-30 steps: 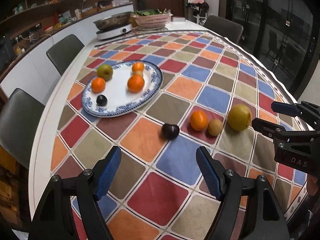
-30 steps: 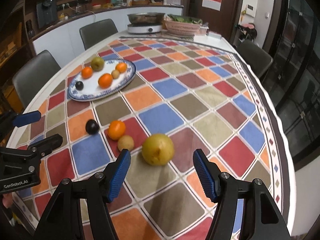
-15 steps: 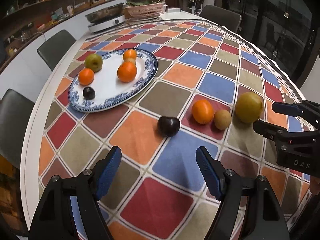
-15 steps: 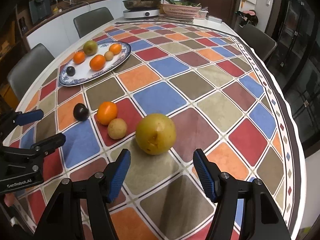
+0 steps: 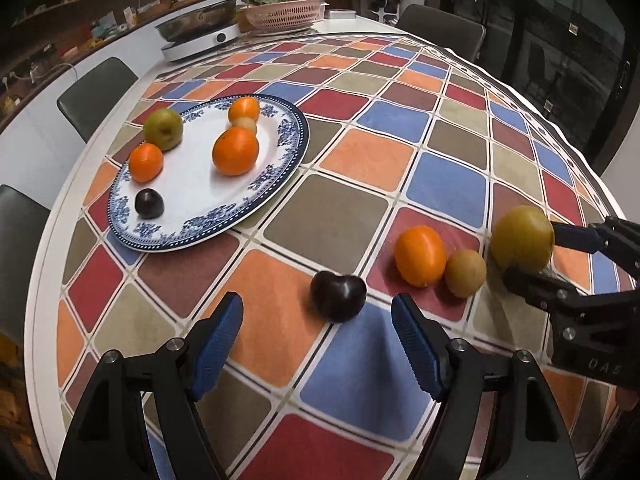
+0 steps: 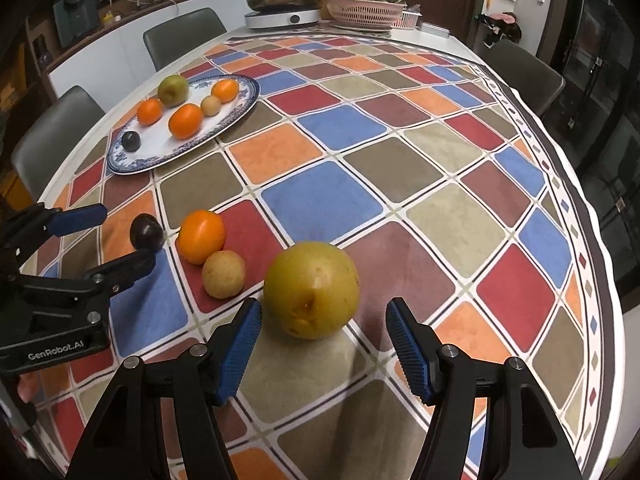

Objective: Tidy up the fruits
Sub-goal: 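Close the left tool on the dark plum while the right tool closes on the yellow pear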

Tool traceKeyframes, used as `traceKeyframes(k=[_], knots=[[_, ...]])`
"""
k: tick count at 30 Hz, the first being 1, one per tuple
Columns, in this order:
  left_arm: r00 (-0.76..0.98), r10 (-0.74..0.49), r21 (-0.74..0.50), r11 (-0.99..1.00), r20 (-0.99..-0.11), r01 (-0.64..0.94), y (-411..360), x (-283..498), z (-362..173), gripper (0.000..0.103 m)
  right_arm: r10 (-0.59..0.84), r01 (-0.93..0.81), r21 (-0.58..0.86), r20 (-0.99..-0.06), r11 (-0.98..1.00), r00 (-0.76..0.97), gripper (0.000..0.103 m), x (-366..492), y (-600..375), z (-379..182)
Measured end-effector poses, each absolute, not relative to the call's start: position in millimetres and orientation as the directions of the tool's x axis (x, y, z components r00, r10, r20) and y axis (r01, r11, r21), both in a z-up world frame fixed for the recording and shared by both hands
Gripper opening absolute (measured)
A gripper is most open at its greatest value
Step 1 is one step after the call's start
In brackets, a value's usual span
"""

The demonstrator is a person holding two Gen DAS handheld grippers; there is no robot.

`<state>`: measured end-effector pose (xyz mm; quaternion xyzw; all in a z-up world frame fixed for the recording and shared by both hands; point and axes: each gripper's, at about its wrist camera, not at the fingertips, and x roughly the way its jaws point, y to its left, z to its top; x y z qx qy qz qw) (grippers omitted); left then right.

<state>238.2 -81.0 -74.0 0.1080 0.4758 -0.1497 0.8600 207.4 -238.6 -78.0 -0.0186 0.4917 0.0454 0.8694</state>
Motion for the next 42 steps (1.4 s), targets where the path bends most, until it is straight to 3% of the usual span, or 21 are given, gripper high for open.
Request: traceKeyframes(k=[7, 15, 19, 42], knots=[[0.493, -0.160, 0.023, 0.938, -0.855, 0.345, -84.7, 245.5, -77.9, 0.063, 0.074, -0.092, 0.030, -0.856, 0.995, 0.512, 0.065, 213.0, -241.1, -81.2], [0.453, -0.181, -0.016, 0.939, -0.873, 0.344, -84.4, 250.2, -84.6, 0.041, 0.107, -0.115, 0.055, -0.851, 0.992, 0.515, 0.050, 217.1, -236.7, -82.6], [0.459, -0.191, -0.023, 0.937, -0.868, 0.348, -85.3, 248.0, -80.2, 0.031, 0.100, -0.111, 0.048, -0.844, 0.993, 0.526, 0.050, 216.2, -235.7, -83.0], [0.542, -0.217, -0.029, 0.942, -0.812, 0.334, -73.2, 211.9, -40.8, 0.030, 0.136, -0.138, 0.068, -0.802, 0.988, 0.582, 0.049, 195.4, -230.4, -50.9]])
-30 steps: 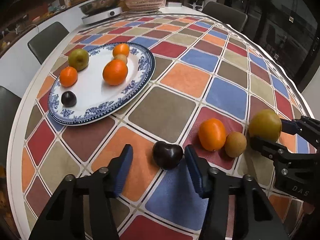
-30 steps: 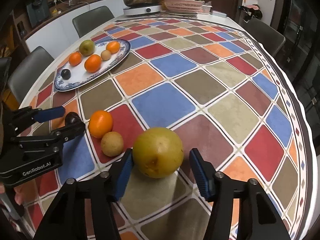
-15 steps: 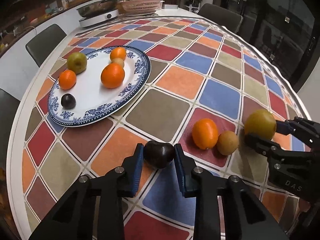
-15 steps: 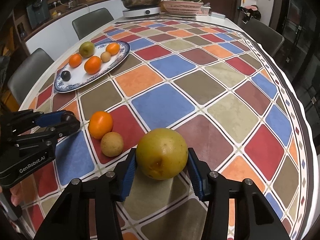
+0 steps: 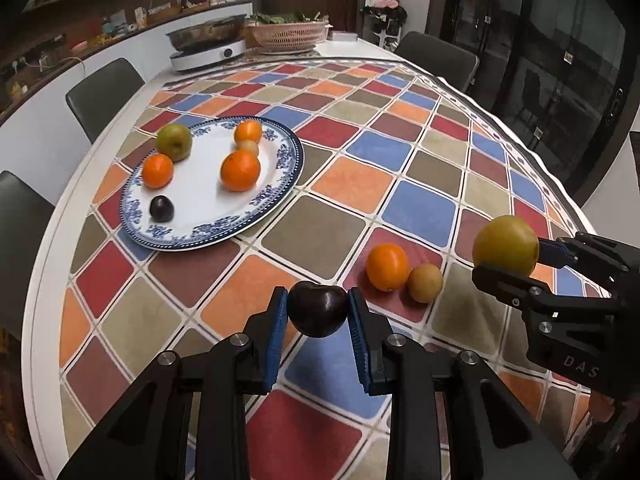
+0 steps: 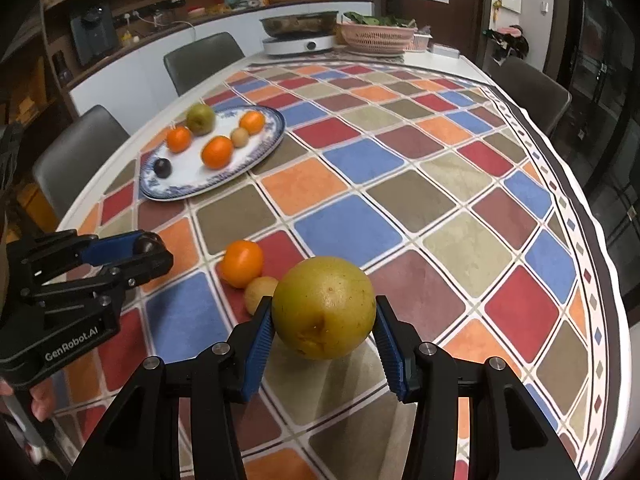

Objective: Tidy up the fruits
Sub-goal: 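Close the left tool on the dark plum while the right tool closes on the yellow pear, then carry the plum in the left tool and pear in the right tool over the plate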

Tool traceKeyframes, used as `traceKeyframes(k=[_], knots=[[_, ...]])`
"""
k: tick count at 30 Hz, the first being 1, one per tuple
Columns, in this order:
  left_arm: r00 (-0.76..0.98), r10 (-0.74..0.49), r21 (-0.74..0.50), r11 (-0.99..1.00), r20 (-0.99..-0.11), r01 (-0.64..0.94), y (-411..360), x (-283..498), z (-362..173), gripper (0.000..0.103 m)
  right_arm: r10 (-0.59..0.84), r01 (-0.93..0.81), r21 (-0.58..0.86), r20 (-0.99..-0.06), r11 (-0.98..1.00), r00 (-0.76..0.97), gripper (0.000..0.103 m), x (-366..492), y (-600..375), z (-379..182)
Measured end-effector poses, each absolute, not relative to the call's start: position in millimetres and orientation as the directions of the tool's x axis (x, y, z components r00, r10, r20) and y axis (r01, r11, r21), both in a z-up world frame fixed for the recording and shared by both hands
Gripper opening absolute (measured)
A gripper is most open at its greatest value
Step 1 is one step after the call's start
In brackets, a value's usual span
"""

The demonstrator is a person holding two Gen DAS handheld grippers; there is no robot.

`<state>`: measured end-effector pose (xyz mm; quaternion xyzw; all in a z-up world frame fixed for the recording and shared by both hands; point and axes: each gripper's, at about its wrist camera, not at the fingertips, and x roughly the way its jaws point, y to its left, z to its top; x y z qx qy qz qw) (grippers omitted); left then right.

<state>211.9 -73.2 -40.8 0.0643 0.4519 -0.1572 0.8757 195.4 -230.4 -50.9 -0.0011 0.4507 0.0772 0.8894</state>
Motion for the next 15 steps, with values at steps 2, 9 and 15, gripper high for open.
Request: traceKeyframes(k=[2, 9, 15], knots=[[0.548, -0.222, -0.038, 0.944, -0.806, 0.327, -69.9, 206.7, -36.5, 0.030, 0.146, -0.149, 0.071, -0.794, 0.986, 0.590, 0.049, 191.7, -228.0, -45.2], [0.582, -0.235, -0.057, 0.950, -0.779, 0.308, -58.3, 190.6, -20.2, 0.030, 0.179, -0.190, 0.076, -0.767, 0.979, 0.616, 0.049, 181.6, -217.9, -27.7], [0.603, -0.230, -0.064, 0.957, -0.764, 0.283, -47.2, 181.9, -3.6, 0.030, 0.215, -0.233, 0.081, -0.741, 0.969, 0.636, 0.049, 176.8, -206.4, -12.6]])
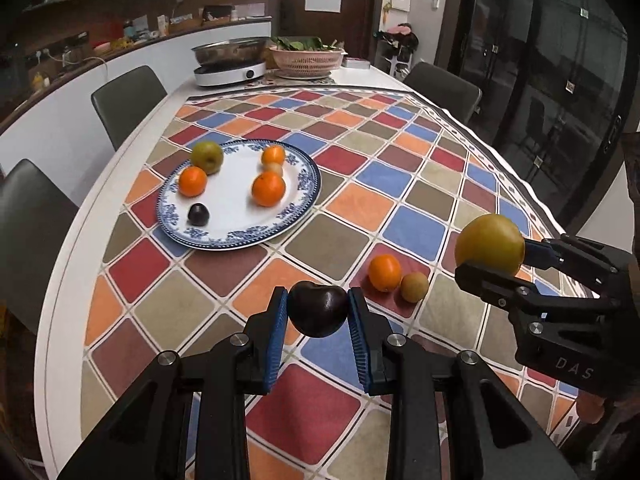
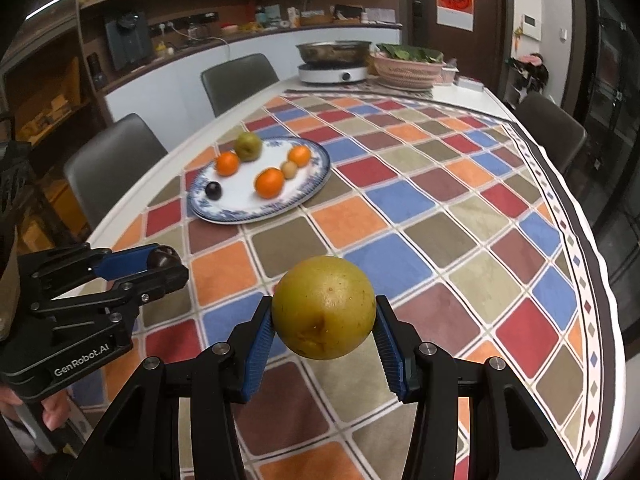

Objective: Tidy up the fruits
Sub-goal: 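Carry the plum in the left tool and pear in the right tool over the plate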

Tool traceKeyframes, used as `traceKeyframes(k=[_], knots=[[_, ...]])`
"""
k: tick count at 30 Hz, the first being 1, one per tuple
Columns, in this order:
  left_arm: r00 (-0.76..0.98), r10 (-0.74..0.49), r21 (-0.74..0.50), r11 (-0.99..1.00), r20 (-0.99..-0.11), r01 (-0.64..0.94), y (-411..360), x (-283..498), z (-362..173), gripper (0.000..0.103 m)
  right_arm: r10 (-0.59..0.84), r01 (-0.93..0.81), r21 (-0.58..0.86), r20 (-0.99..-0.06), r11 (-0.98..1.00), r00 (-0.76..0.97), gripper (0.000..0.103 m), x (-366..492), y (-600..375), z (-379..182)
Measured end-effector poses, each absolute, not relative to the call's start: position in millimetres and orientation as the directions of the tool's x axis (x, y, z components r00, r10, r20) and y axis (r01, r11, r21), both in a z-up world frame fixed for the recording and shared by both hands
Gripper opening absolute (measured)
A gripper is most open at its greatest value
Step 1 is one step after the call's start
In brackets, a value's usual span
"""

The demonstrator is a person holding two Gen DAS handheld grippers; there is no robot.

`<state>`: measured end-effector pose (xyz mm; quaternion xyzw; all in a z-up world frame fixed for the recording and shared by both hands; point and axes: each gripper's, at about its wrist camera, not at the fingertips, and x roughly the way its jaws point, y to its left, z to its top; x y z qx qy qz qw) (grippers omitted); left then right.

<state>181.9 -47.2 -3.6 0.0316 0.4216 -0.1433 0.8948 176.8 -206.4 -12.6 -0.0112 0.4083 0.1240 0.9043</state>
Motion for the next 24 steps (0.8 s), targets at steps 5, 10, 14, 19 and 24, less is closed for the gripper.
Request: traceKeyframes(k=[5, 10, 14, 19, 24], knots=[[0.629, -0.235, -0.075, 0.960, -0.741, 0.270, -38.4, 176.2, 13.9, 0.030, 0.257, -0.272, 0.101, -0.727, 0.957, 0.636, 0.049, 177.8, -197.4, -1.0], [0.667, -0.211, -0.050, 0.966, -0.714, 0.252, -29.9, 175.9, 31.0, 0.030, 0.287, -0.300, 0.110, -0.709, 0.947, 0.645, 0.049, 180.7, -189.2, 12.6], [0.691, -0.192, -0.032, 0.971, -0.697, 0.237, -21.0, 181.2, 42.7, 0.030, 0.303, -0.328, 0.100, -0.688, 0.940, 0.659, 0.049, 186.9, -179.9, 26.9], [0.709, -0.169, -0.012, 0.975, -0.685, 0.221, -8.8, 193.2, 52.4, 0.030, 0.316, -0.366, 0.070, -0.668, 0.928, 0.674, 0.049, 199.1, -163.6, 41.4], [0.716, -0.147, 0.012, 0.977, -0.682, 0.212, -1.2, 207.0, 54.7, 0.030, 0.328, -0.390, 0.063, -0.671, 0.919, 0.665, 0.049, 215.8, -150.8, 44.4]])
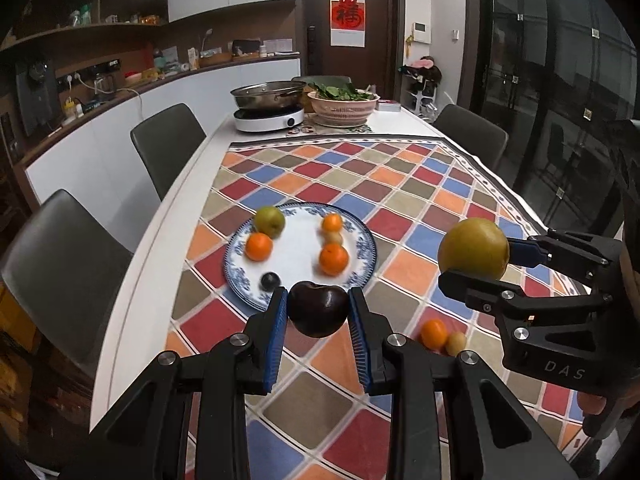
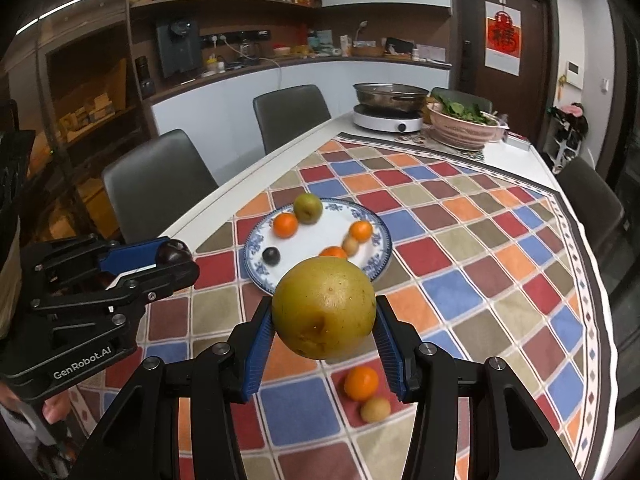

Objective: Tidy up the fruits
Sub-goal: 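Carry the plum in the left tool and pear in the right tool over the plate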

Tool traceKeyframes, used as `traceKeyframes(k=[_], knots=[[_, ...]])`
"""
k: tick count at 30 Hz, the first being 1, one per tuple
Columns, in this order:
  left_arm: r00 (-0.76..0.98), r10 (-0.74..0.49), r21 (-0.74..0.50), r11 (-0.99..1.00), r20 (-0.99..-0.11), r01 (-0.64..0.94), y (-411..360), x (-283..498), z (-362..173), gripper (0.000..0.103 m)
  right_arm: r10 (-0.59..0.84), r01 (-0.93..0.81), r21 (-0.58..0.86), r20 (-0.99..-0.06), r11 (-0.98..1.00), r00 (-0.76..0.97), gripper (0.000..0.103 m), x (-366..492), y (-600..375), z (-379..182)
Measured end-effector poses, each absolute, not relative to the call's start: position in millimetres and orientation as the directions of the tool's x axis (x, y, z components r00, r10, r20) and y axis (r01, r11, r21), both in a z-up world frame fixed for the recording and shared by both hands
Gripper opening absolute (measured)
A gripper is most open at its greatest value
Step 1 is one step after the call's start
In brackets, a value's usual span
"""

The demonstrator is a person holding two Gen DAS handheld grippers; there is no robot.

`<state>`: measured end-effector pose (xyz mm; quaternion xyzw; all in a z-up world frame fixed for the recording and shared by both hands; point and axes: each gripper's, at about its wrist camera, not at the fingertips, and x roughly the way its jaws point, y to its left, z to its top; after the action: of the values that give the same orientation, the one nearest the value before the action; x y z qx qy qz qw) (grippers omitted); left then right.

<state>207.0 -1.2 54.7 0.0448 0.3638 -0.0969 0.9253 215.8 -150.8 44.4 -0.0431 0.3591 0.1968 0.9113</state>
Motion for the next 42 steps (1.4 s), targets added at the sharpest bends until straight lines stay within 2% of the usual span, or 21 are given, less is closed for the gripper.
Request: traceKeyframes(k=[16, 42], knots=[[0.695, -0.145, -0.006, 0.980, -0.705, 0.198, 26.6, 271.9, 36.7, 0.030, 0.354, -0.451, 0.052, -0.703, 0.891, 0.617, 0.049, 299.3, -113.2, 35.0], [0.539, -0.171, -0.080, 0.979, -0.825, 0.188, 44.9, 369.7, -46.2, 0.030, 0.349, -0.435, 0.113, -0.784, 0.894, 0.514, 0.049, 404.6, -78.8, -28.7]])
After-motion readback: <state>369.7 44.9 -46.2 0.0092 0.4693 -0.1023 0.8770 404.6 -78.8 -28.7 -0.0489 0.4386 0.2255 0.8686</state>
